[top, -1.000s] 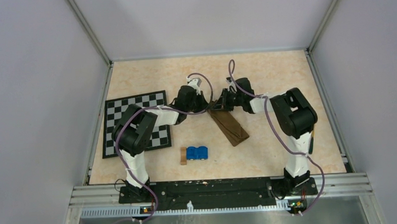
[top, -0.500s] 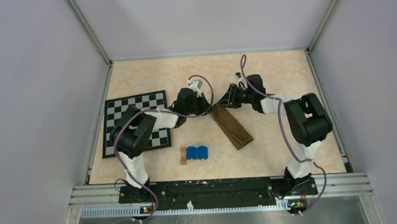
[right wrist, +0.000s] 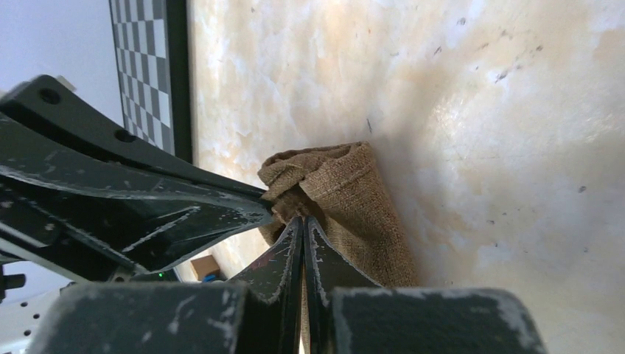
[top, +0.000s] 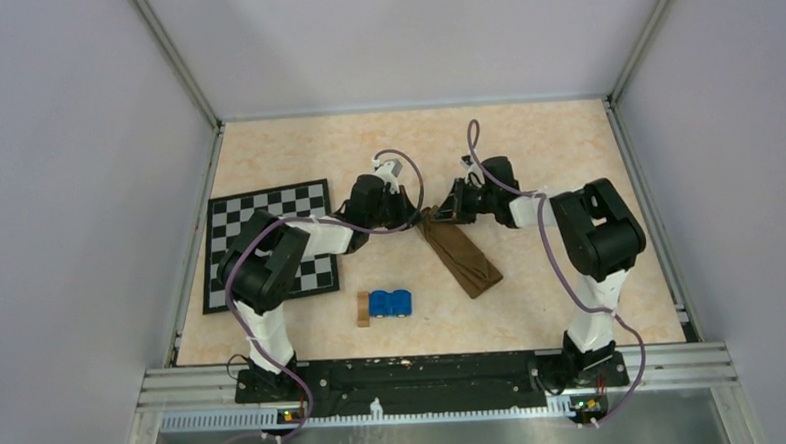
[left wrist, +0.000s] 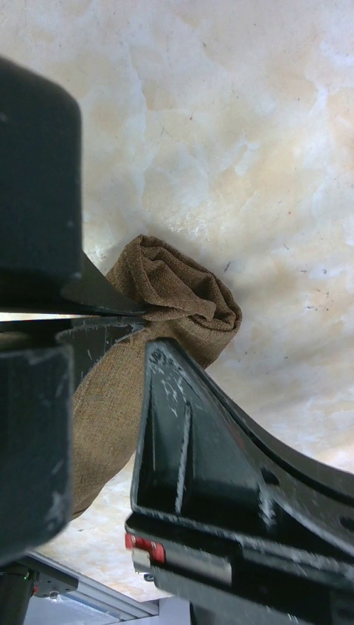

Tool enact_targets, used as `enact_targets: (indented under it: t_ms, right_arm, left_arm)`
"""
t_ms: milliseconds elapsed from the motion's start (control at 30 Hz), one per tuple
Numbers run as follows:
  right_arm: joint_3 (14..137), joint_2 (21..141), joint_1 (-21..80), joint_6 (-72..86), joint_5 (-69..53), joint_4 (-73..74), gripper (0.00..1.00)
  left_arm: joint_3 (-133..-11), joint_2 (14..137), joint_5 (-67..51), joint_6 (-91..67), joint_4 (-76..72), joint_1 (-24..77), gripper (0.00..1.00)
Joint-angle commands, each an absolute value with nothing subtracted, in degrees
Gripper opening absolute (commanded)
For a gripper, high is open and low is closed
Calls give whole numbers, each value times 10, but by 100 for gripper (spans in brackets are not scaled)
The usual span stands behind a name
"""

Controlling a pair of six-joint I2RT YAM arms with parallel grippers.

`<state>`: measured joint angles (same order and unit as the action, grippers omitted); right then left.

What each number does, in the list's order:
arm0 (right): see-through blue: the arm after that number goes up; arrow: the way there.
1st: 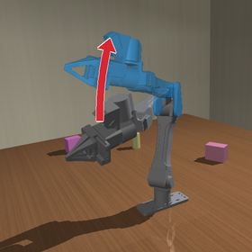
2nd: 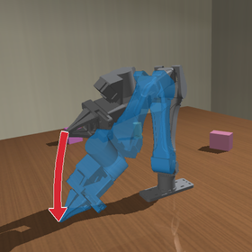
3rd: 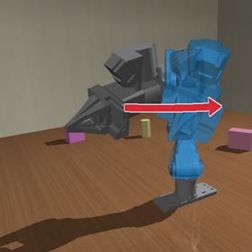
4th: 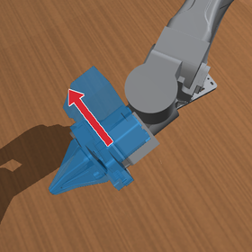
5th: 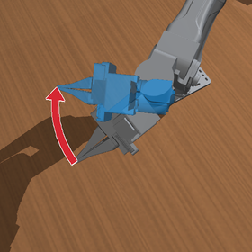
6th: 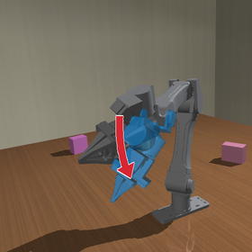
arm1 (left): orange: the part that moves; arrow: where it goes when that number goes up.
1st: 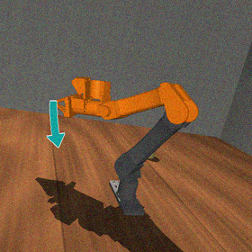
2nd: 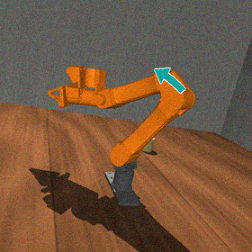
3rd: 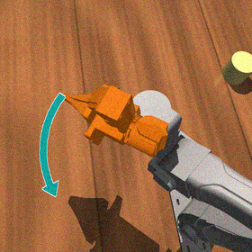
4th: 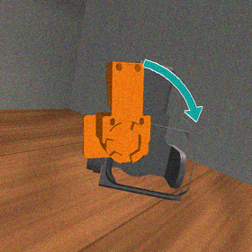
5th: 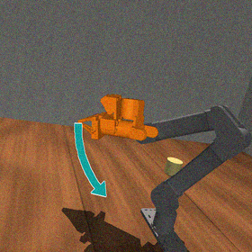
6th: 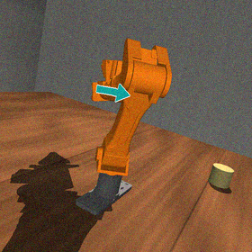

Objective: Fold the napkin into a case and place the utensils inside
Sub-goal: Stuff the top corner of the smaller-rectangle-folded napkin into the folded napkin.

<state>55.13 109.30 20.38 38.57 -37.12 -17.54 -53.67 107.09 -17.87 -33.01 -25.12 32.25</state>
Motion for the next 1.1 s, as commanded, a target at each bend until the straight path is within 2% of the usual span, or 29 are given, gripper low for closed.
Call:
enact_targets:
  t_ms: [0,367,533,667,767,867,933,1067]
  right_arm:
    - [564,1109,231,384,-368,-202,0]
    - [571,1128,273,435,-343,-254,0]
    - [603,1204,272,434,-302,-232,9]
    - [541,1137,243,430,-328,-261,19]
    - [507,1099,214,437,-370,-282,22]
    - [492,1075,203,442,-384,-291,15]
    - [492,1067,204,441,-387,-288,1]
    - [495,1075,204,446,-394,-296,0]
  left_arm:
    - [-540,1046,-192,-329,-265,324,0]
    - [-551,1042,-186,-322,-249,339,0]
    - [-539,1038,-175,-350,-260,351,0]
    - [-520,1011,-136,-336,-236,346,0]
    - [-520,995,-120,-319,-226,344,0]
    - [-527,993,-122,-309,-221,344,0]
    - [-531,995,-127,-308,-222,345,0]
    - [-535,1001,-139,-313,-224,344,0]
